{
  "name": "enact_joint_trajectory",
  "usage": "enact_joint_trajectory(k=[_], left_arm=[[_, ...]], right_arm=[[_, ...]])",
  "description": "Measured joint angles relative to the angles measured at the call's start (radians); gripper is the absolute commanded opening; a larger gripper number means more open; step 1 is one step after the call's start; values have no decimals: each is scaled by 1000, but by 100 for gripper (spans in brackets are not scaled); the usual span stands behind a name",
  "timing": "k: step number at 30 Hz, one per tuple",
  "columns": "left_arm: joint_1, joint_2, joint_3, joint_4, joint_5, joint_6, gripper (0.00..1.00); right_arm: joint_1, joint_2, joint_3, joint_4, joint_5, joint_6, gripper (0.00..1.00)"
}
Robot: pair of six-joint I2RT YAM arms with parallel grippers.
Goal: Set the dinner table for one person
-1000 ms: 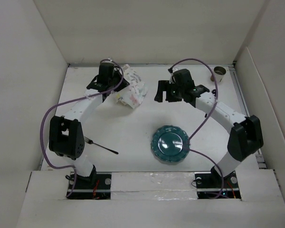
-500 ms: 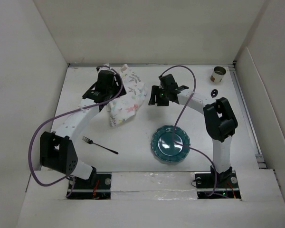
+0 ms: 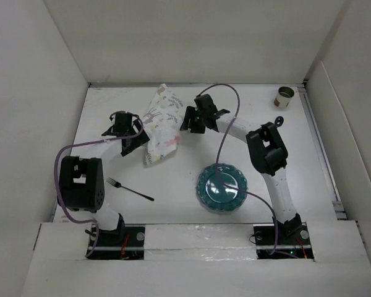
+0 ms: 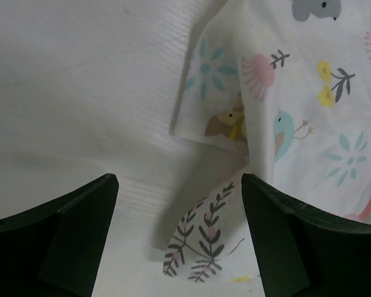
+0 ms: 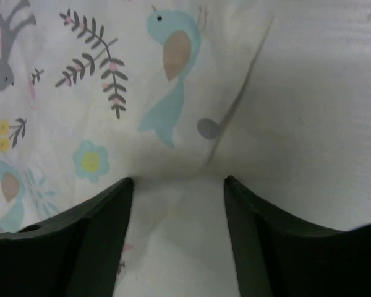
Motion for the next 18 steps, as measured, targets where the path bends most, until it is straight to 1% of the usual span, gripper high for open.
enact_joint_trajectory(k=[1,2,3,4,5,6,7,8,9,12,14,16,18], left_arm=[[0,25,8,19,15,-3,79],[0,52,21,34,27,-5,78],[0,83,39,49,42,-6,77],[-1,115,60,64,51,-8,76],[-1,148,84,77,60,-13,70],[-1,182,108,91,66,-19,61],[-1,212,129,109,73,-24,46],[-1,240,151,122,79,-29,5],[-1,267,173,130,82,-39,0],[-1,321,243,129,85,-37,0],[-1,328,285,121,85,-35,0],[-1,301,314,114,82,-29,0],[-1,239,329,98,72,-13,0]], right_arm=[[3,17,22,5,8,13,54],[6,35,43,10,14,27,44],[6,51,60,16,20,40,22],[9,65,71,21,27,50,13],[12,76,79,25,35,64,4],[13,82,81,28,45,73,0],[14,84,81,29,56,80,0],[16,84,81,32,68,81,0],[18,83,82,36,79,80,0],[24,64,84,40,120,57,0],[26,27,84,30,146,20,0],[26,-38,84,10,167,-24,0],[26,-130,84,-13,182,-74,0]])
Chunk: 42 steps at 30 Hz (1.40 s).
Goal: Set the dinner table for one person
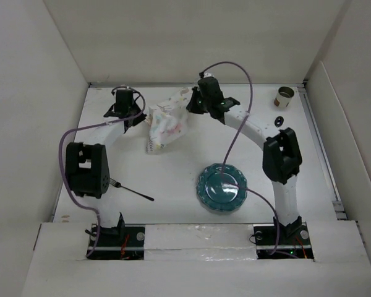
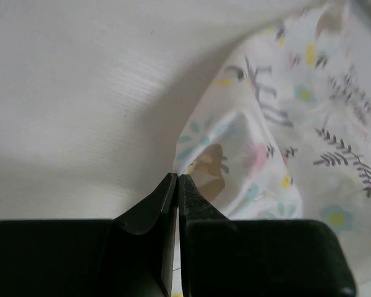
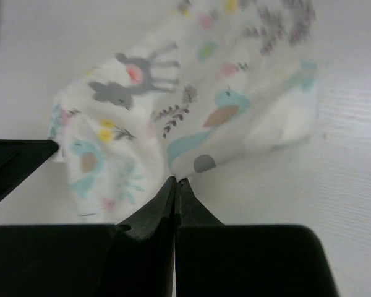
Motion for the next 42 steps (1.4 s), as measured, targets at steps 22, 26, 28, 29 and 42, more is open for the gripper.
enact_joint_trajectory(k=[22,26,28,29,42], left_arm=[[-73,-500,-212,-138,19,42,64],[-69,-502,-270,-194,-61,47,63],[-52,-502,-275,-176,-77,46,63],[-39,-497,-280,-158,-79,42,63],[-53,19,-137,-56,-162,6,51]], right_arm=[[-351,34,246,-278,-21,-171,65],[-331,-187,-148,-240,-37,-171,0],[-301,-327,-311,-223,-45,-166,0],[-285,-394,-380,-208,-48,-164,0],[-256,-761,-724,-182,-77,-137,23]])
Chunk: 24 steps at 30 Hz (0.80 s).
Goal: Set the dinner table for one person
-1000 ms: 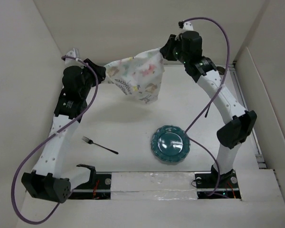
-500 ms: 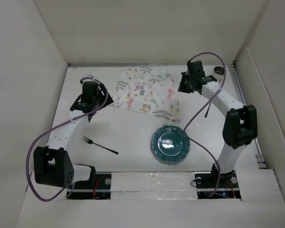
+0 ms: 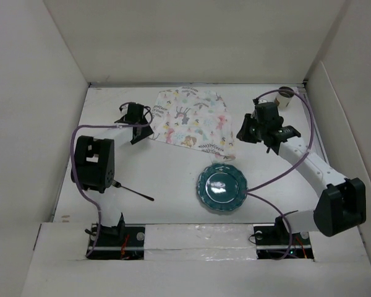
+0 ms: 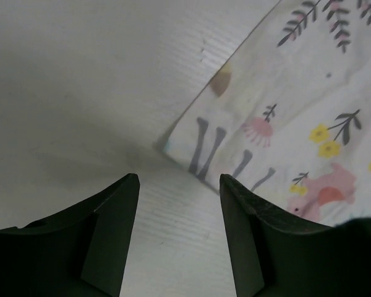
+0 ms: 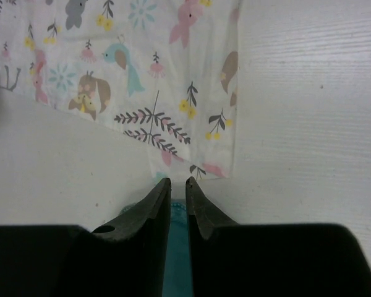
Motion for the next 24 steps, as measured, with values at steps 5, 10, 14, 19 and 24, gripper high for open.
enact_joint_trajectory(k=[5,10,14,19,24], left_arm=[[-9,84,96,19,-32,2,46],[-9,124,126,22,-48,1,15],[-6,128,129,21,-52,4,0],[-6,132,150,-11,-51,16,0],[-6,65,157,-37,-51,43,0]], right_arm=[[-5,-48,-64,-3,-17,7,23],[-20,-77,-77,-2,-19,17,28],[-54,-87,-90,0,-21,22,43],[-86,-56,-114,3,-26,27,60],[-93,102,-114,19,-75,31,62]])
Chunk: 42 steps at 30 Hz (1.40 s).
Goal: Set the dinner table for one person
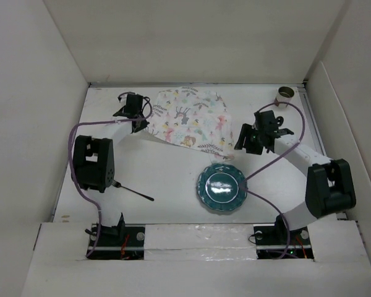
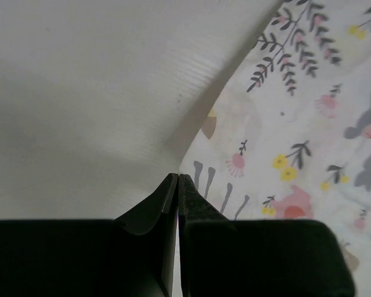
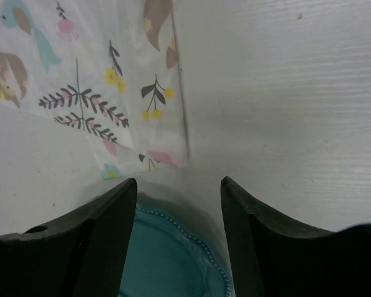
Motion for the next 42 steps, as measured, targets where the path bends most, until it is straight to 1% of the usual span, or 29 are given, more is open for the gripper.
enact_joint_trajectory(k=[4,8,13,17,18,19,20,21,22,23,26,27,29,30,31,34,36,38,39,40,41,42], left_arm=[[0,-130,16,-7,2,14,0],[0,-235,28,7,5,22,0],[0,-259,27,5,21,27,0],[0,-258,25,-7,34,29,0],[0,-258,25,-9,36,29,0],[0,-258,25,-10,39,29,0],[0,-258,25,-10,42,29,0],[0,-258,25,-10,45,29,0],[0,-258,25,-11,49,29,0],[0,-258,25,-11,54,29,0],[0,-258,39,-24,83,28,0],[0,-258,55,-40,118,22,0],[0,-258,112,-49,144,14,0],[0,-258,145,-51,167,5,0],[0,-258,181,-51,191,-2,0],[0,-262,270,-15,254,-31,0],[-1,-275,290,11,278,-40,0],[0,-294,280,21,283,-43,0],[3,-306,263,26,288,-43,0],[7,-320,234,37,292,-43,0],[13,-337,194,45,291,-42,0],[22,-355,151,46,291,-40,0]], right_arm=[[3,144,25,43,-57,14,63],[9,290,96,93,-100,37,61],[9,382,158,197,-191,84,60],[22,463,233,240,-276,110,59],[29,483,251,255,-294,116,55],[36,499,264,270,-309,121,45],[43,514,274,277,-319,127,32],[47,526,279,281,-328,131,9],[51,539,283,283,-331,141,1],[55,547,283,285,-329,151,0],[57,539,287,285,-310,177,0],[55,525,293,278,-293,179,0],[44,470,320,247,-246,173,0],[40,449,361,204,-214,161,0],[34,428,424,156,-176,145,0],[21,392,698,35,-77,71,0],[19,372,878,-21,-21,16,4],[35,323,957,-43,25,-27,16],[50,290,958,-53,44,-42,25],[69,256,941,-64,58,-55,44],[89,225,902,-63,68,-64,51],[111,196,846,-63,72,-72,55]])
